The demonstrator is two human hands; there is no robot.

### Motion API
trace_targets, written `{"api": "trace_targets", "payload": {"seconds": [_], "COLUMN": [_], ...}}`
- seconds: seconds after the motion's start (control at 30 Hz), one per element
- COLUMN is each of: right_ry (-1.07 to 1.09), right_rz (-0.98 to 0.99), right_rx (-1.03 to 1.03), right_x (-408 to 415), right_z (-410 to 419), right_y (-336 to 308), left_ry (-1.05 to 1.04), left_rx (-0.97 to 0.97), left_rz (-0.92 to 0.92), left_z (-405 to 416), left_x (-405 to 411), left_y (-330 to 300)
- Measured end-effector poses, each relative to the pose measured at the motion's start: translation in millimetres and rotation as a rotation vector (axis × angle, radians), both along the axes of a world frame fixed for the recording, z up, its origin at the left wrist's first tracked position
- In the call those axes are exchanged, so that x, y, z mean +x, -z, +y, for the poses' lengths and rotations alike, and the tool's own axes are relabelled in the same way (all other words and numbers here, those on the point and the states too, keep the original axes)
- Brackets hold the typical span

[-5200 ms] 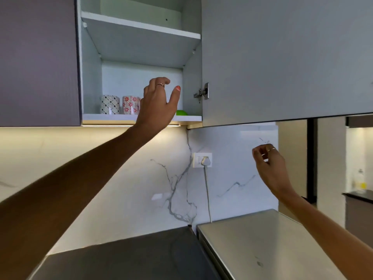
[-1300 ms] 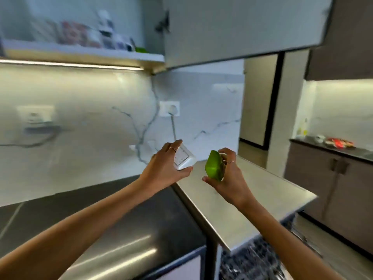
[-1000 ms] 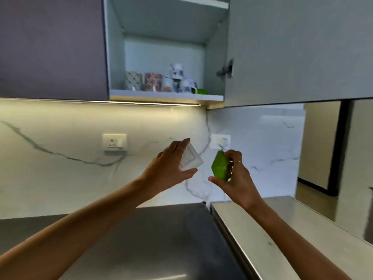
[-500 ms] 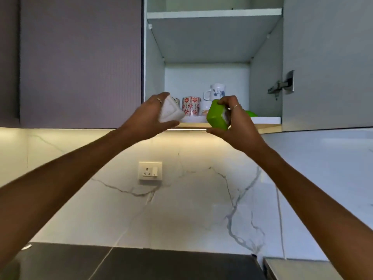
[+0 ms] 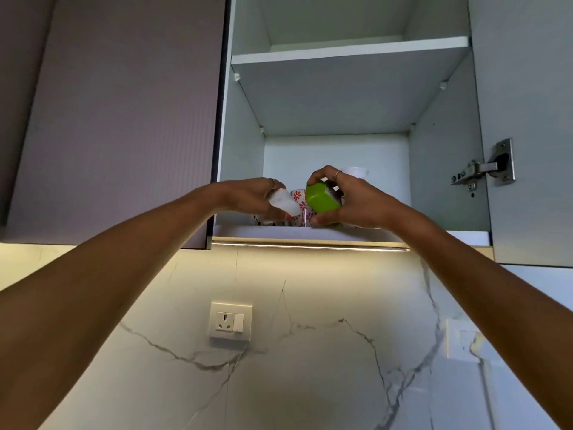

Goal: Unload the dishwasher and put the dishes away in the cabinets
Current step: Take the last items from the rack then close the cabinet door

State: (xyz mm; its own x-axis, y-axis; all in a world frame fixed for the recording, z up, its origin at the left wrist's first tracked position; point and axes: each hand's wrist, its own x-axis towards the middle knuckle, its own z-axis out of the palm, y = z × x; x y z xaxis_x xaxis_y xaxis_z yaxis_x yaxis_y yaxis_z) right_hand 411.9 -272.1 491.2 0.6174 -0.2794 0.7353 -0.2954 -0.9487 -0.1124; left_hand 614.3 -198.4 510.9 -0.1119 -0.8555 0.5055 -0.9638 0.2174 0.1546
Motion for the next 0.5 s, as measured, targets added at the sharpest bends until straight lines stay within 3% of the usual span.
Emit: {"api": "trace_targets", "payload": {"seconds": [0.5], "right_ry": [-0.075], "right_rz": [0.157], "right_rx": [0.08], "right_x": [25], "right_z": [-28], "right_y": [-6], "left_ry": [-0.08], "left_rx": [0.333], "left_rz": [0.186], "left_z": [-19], "left_x": [27], "left_y": [-8]}}
